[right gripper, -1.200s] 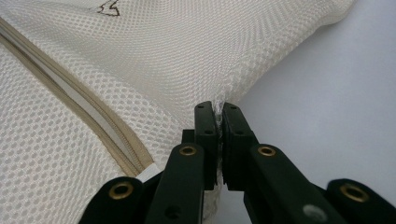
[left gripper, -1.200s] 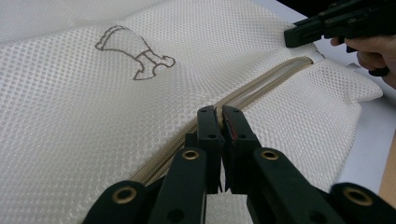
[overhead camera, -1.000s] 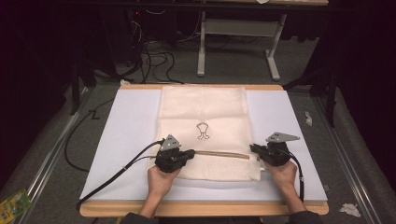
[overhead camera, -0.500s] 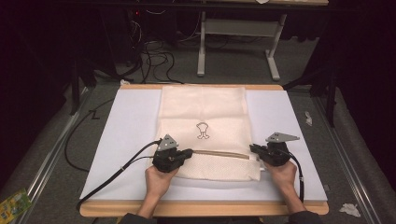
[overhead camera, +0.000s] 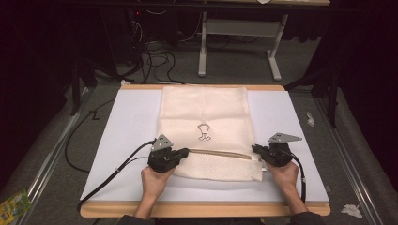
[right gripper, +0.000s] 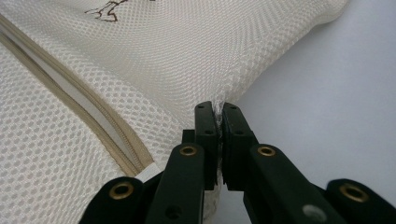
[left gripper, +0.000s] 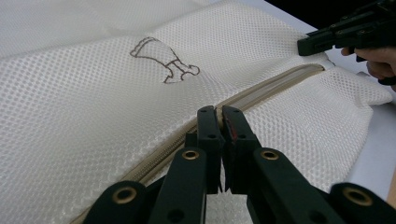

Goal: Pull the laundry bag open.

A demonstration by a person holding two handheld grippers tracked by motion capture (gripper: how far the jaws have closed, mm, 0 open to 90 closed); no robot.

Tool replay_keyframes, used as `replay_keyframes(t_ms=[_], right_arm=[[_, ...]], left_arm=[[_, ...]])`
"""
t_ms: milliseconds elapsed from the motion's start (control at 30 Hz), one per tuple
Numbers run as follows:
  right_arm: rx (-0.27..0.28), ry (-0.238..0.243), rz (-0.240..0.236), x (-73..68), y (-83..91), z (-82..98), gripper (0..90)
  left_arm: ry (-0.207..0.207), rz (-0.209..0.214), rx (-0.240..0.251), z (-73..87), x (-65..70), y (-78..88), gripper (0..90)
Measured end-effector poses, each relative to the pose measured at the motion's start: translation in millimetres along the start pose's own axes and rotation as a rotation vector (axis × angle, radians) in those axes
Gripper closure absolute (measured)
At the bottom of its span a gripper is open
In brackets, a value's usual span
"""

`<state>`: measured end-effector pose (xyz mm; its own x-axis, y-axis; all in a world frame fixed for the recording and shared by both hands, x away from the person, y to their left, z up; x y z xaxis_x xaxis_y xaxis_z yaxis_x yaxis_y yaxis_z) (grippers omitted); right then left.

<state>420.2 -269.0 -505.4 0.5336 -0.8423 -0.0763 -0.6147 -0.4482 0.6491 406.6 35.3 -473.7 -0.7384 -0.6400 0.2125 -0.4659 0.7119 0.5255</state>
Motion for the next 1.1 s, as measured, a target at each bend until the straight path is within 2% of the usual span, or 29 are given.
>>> replay_keyframes(t_ms=[133, 567, 800, 967, 1100], right_arm=[[-0.003, 0.002, 0.002, 0.7, -0.7, 0.5, 87.8], [0.011, -0.011, -0.004, 1.0, 0.7, -1.2, 87.8], [0.024, -0.014, -0.008, 1.9, 2.2, -2.9, 87.8], [0.018, -0.014, -0.005, 1.9, 0.6, -2.2, 87.8], [0.023, -0.015, -0.004, 3.4, 2.3, -2.0, 87.8]], left_arm=[[-0.009, -0.02, -0.006, 0.0, -3.2, 1.3, 86.9], [-0.003, -0.025, 0.008, -2.9, -3.9, 3.8, 86.9], [0.002, -0.012, 0.008, -4.2, -3.8, 5.5, 86.9], [-0.005, -0.03, 0.007, -4.3, -5.6, 7.9, 86.9], [0.002, -0.027, 0.015, -4.9, -6.8, 10.4, 86.9]])
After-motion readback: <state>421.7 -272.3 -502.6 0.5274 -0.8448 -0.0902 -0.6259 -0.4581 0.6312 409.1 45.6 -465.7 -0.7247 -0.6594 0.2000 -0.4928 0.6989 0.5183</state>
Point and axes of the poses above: each handheld gripper's, and its own axes: y roughly backward along the jaws, z roughly out of its underside, x roughly to its right, the point moved 8 cm from there along -y, roughly forward along the jaws, and after that the axes turned 2 degrees about -x, right-handed, at the moved point
